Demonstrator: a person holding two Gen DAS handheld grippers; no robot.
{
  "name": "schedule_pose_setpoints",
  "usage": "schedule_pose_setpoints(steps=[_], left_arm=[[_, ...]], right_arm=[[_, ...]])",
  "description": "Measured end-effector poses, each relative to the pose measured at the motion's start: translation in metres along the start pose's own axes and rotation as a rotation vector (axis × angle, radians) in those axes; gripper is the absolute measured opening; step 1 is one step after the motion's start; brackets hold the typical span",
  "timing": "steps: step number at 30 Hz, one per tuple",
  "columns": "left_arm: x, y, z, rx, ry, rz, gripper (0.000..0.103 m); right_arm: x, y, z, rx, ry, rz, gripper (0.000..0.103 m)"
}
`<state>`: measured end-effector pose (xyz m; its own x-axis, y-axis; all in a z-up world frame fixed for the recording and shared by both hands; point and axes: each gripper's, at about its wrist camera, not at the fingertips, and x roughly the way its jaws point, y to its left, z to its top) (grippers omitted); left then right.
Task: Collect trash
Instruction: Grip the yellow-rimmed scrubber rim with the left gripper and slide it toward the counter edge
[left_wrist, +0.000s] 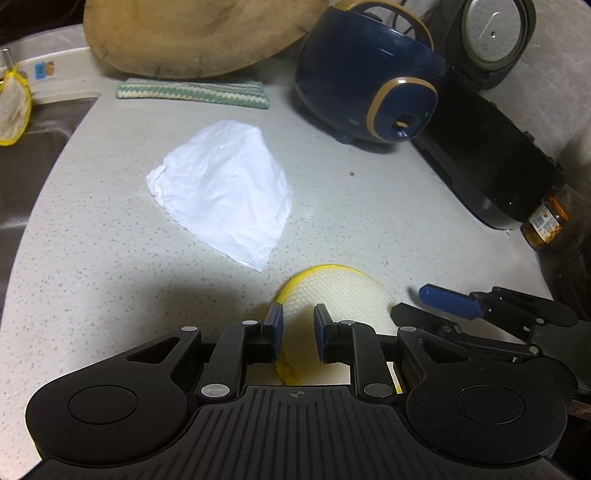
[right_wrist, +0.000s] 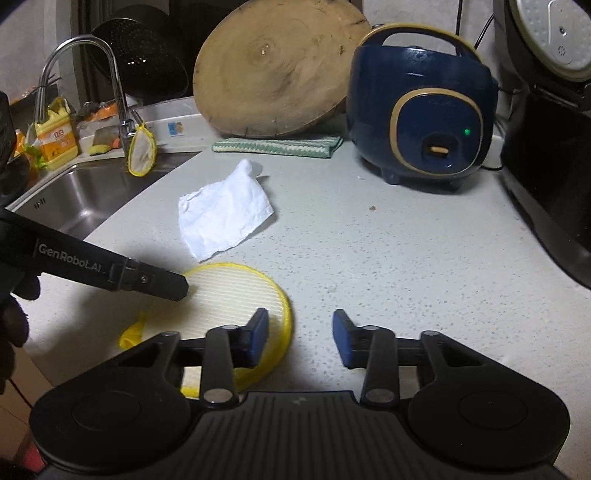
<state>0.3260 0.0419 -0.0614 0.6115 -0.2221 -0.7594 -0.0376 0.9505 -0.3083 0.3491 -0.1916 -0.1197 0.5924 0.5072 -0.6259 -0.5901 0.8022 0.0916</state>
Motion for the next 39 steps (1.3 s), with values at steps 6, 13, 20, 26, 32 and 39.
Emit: schedule_pose_setpoints(steps=[6, 13, 20, 26, 32, 39], left_arm=[[-0.003, 0.011, -0.002, -0.022, -0.001, 0.005, 0.021], [-0.002, 0.014, -0.004, -0.056, 0.004, -0.052, 0.029], [-0.011, 0.008, -0.001, -0.021, -0.028, -0.002, 0.028], [-0.024, 0.018, -0.005, -0.056, -0.041, 0.030, 0.028], [-0.013, 0.007, -0.010, -0.043, -0.011, 0.038, 0.028], [-0.006, 0.004, -0.014, -0.039, -0.008, 0.049, 0.029]], right_arm=[[0.001, 0.010, 0.000, -0.005, 0.007, 0.012, 0.036], [0.001, 0.013, -0.001, -0.004, 0.012, -0.002, 0.036], [-0.009, 0.005, 0.003, -0.008, 0.007, -0.054, 0.036], [-0.015, -0.011, 0.005, 0.038, 0.014, -0.050, 0.036], [-0.005, -0.004, 0.003, 0.051, 0.060, 0.000, 0.036], [-0.008, 0.009, -0.004, 0.031, 0.069, 0.046, 0.036]])
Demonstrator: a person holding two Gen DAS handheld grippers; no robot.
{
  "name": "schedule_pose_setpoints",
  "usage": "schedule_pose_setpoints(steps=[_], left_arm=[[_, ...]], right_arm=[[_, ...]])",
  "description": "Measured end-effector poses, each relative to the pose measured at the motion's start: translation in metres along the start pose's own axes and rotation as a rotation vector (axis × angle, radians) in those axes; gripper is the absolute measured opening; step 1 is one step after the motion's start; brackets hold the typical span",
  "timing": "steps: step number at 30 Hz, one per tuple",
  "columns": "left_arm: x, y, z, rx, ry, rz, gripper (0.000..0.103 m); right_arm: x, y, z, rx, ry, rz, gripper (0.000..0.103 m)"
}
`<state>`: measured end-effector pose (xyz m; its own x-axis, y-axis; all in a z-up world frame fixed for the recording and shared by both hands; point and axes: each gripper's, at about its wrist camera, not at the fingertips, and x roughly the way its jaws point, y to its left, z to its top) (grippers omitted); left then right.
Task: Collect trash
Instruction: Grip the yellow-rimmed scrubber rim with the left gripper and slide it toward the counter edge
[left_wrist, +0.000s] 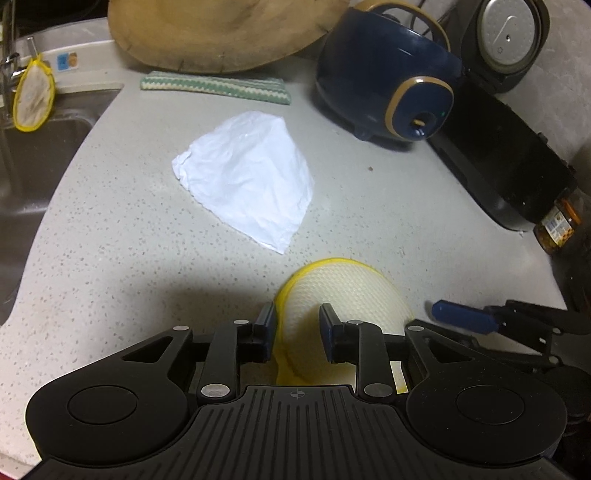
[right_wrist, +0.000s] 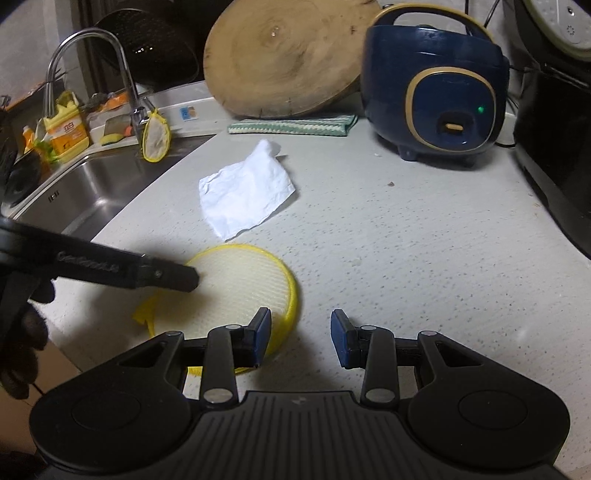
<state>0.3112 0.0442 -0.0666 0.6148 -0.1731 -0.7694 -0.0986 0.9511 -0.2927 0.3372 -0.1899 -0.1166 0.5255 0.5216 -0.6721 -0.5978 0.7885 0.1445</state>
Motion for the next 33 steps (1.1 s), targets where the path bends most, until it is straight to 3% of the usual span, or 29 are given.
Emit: schedule_pose_setpoints(steps=[6, 10, 15, 21, 25, 29, 33], left_arm=[[-0.002, 0.009, 0.001, -0.011, 0.002, 0.009, 0.033], [0.000, 0.019, 0.000, -0.063, 0.018, -0.075, 0.036], [-0.002, 0.021, 0.003, -0.112, 0.042, -0.110, 0.037], [-0.023, -0.001, 0.010, -0.066, 0.018, -0.284, 0.037], [-0.010, 0.001, 0.005, -0.088, 0.068, -0.246, 0.036], [0.000, 0.010, -0.004, -0.138, 0.102, -0.212, 0.021], [0.002, 0.014, -0.008, -0.147, 0.096, -0.185, 0.023]], right_arm=[[-0.004, -0.004, -0.001, 0.044, 0.005, 0.040, 0.036], [0.001, 0.000, -0.002, 0.038, 0.014, 0.051, 0.036], [0.005, -0.008, -0.002, 0.094, 0.005, 0.101, 0.035], [0.005, -0.010, -0.006, 0.093, -0.020, 0.117, 0.035], [0.006, -0.009, -0.006, 0.082, -0.029, 0.114, 0.036], [0.006, -0.011, -0.005, 0.082, -0.033, 0.109, 0.036], [0.007, -0.010, -0.005, 0.064, -0.031, 0.107, 0.036]])
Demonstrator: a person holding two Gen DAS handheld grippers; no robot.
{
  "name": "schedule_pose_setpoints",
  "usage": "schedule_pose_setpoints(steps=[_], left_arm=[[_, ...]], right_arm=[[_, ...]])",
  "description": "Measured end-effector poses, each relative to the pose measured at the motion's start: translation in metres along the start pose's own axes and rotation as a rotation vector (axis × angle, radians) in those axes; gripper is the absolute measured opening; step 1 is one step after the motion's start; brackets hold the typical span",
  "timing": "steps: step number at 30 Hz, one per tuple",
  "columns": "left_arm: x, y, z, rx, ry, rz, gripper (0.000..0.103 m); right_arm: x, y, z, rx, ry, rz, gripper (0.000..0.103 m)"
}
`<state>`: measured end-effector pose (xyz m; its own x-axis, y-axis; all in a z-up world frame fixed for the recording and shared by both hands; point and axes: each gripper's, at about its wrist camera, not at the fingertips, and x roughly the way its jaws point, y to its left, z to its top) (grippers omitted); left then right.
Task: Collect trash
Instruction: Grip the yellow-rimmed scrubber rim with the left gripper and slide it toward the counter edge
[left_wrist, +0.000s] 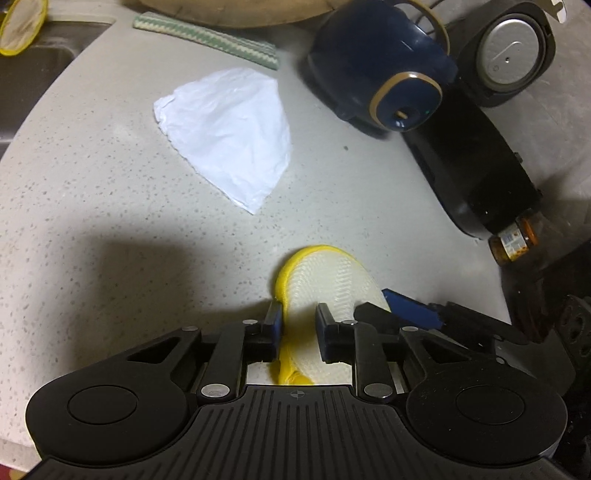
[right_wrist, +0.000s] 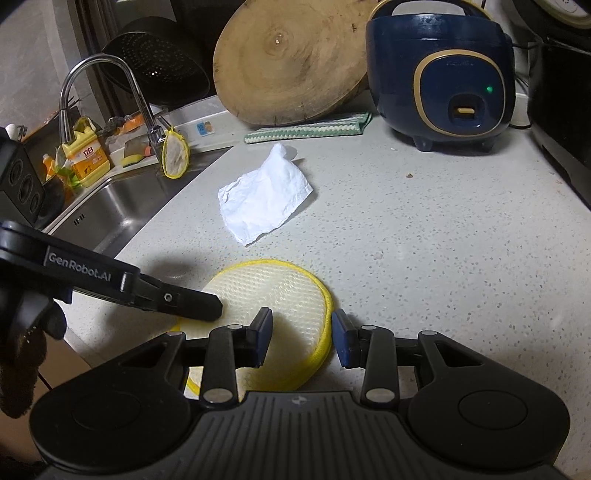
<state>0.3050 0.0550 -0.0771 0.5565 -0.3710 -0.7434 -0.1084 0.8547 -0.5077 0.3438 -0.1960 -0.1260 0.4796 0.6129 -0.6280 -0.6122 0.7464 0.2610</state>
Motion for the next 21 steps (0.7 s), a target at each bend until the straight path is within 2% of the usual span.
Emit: schedule_pose_setpoints(steps=[4, 8, 15, 21], left_arm=[[-0.006, -0.007, -0.002, 0.053, -0.008, 0.048, 0.024], [-0.028, 0.000, -0.014, 0.079, -0.014, 0.095, 0.024], [-0.075, 0.041, -0.040, -0.038, -0.063, 0.162, 0.026], [-0.112, 0.071, -0.066, -0.151, -0.112, 0.192, 0.027]], right_arm=[[0.001, 0.007, 0.002, -0.041, 0.010, 0.000, 0.036], [0.006, 0.024, 0.005, -0.112, 0.035, 0.060, 0.036], [0.019, 0.078, 0.007, -0.267, 0.091, 0.197, 0.036], [0.025, 0.111, 0.005, -0.351, 0.118, 0.267, 0.036]])
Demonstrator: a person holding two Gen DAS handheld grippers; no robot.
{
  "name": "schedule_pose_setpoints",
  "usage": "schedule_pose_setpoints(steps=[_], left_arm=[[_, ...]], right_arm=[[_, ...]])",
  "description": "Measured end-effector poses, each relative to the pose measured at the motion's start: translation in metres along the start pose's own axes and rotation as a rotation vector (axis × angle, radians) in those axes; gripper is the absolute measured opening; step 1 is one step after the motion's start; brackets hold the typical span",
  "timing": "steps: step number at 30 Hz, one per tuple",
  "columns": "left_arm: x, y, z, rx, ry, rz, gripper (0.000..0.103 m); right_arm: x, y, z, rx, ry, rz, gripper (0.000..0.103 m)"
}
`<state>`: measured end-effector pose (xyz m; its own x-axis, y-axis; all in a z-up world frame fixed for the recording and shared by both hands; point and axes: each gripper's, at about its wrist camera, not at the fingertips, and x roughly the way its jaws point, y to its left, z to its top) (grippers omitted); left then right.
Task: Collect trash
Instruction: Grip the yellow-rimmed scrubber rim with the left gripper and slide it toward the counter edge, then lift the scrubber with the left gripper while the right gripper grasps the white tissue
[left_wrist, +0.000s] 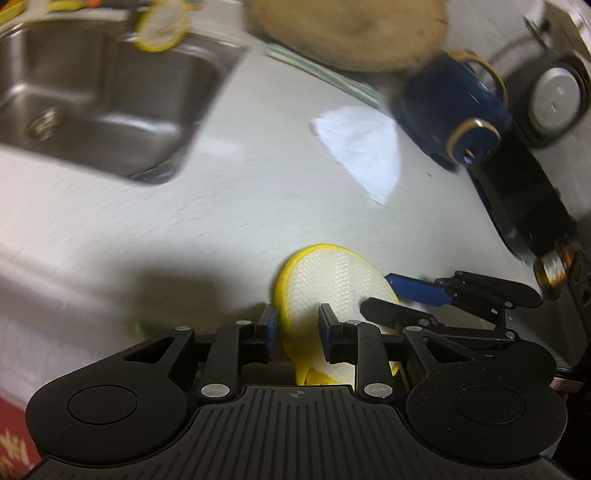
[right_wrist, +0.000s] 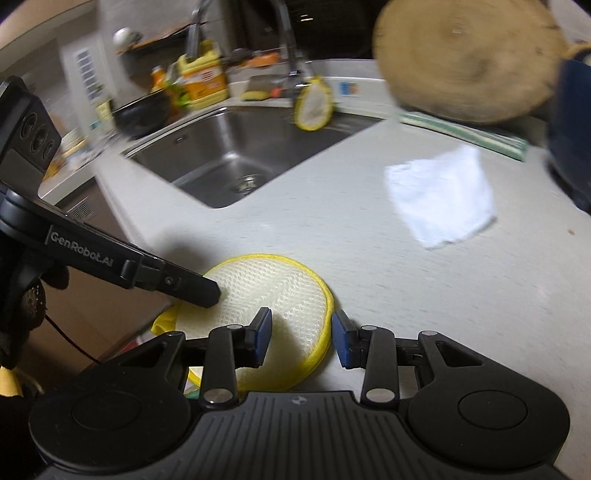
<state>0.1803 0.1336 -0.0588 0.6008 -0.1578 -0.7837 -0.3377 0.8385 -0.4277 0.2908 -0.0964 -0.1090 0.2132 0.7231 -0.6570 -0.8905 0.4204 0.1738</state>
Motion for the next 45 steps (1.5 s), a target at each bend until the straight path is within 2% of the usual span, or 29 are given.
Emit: schedule_pose_setpoints(steps=[4, 8, 13, 16, 18, 19, 22, 23, 30, 35, 37, 38, 40, 41, 45], left_arm=[[-0.020, 0.029, -0.019, -0.113, -0.021, -0.008, 0.027], [-0.022, 0.051, -0.039, -0.239, -0.026, -0.049, 0.027], [-0.023, 0.068, -0.049, -0.392, -0.112, -0.093, 0.027], [-0.026, 0.071, -0.053, -0.445, -0.158, -0.138, 0.027], [-0.029, 0.071, -0.055, -0.464, -0.182, -0.181, 0.029], [-0.031, 0.069, -0.058, -0.462, -0.190, -0.180, 0.033], [-0.028, 0.067, -0.061, -0.461, -0.179, -0.110, 0.033], [-0.025, 0.066, -0.062, -0.467, -0.177, -0.097, 0.037], [-0.009, 0.060, -0.063, -0.512, -0.188, -0.169, 0.037], [-0.019, 0.051, -0.061, -0.480, -0.197, -0.177, 0.020], [-0.028, 0.046, -0.056, -0.456, -0.231, -0.168, 0.018], [-0.034, 0.043, -0.054, -0.433, -0.251, -0.162, 0.018], [-0.043, 0.039, -0.048, -0.409, -0.286, -0.153, 0.018], [-0.047, 0.038, -0.045, -0.402, -0.298, -0.137, 0.018], [-0.061, 0.028, -0.032, -0.335, -0.347, 0.048, 0.018]], right_arm=[[0.008, 0.011, 0.007, -0.042, 0.004, 0.011, 0.036], [0.014, 0.014, 0.013, -0.070, 0.015, 0.034, 0.036], [0.019, 0.021, 0.018, -0.120, 0.023, 0.062, 0.036], [0.025, 0.018, 0.022, -0.129, 0.030, 0.087, 0.036], [0.027, 0.019, 0.024, -0.141, 0.032, 0.100, 0.036], [0.027, 0.019, 0.024, -0.150, 0.033, 0.103, 0.036], [0.028, 0.019, 0.025, -0.162, 0.037, 0.122, 0.036], [0.029, 0.020, 0.025, -0.164, 0.037, 0.124, 0.036], [0.031, 0.014, 0.026, -0.144, 0.041, 0.169, 0.036], [0.025, 0.008, 0.024, -0.149, 0.022, 0.171, 0.036], [0.017, 0.002, 0.028, -0.169, -0.022, 0.121, 0.043], [0.014, -0.003, 0.031, -0.176, -0.051, 0.072, 0.048], [0.011, -0.017, 0.039, -0.178, -0.106, -0.041, 0.063], [0.012, -0.026, 0.045, -0.172, -0.132, -0.114, 0.064], [0.027, -0.065, 0.070, -0.116, -0.170, -0.304, 0.065]])
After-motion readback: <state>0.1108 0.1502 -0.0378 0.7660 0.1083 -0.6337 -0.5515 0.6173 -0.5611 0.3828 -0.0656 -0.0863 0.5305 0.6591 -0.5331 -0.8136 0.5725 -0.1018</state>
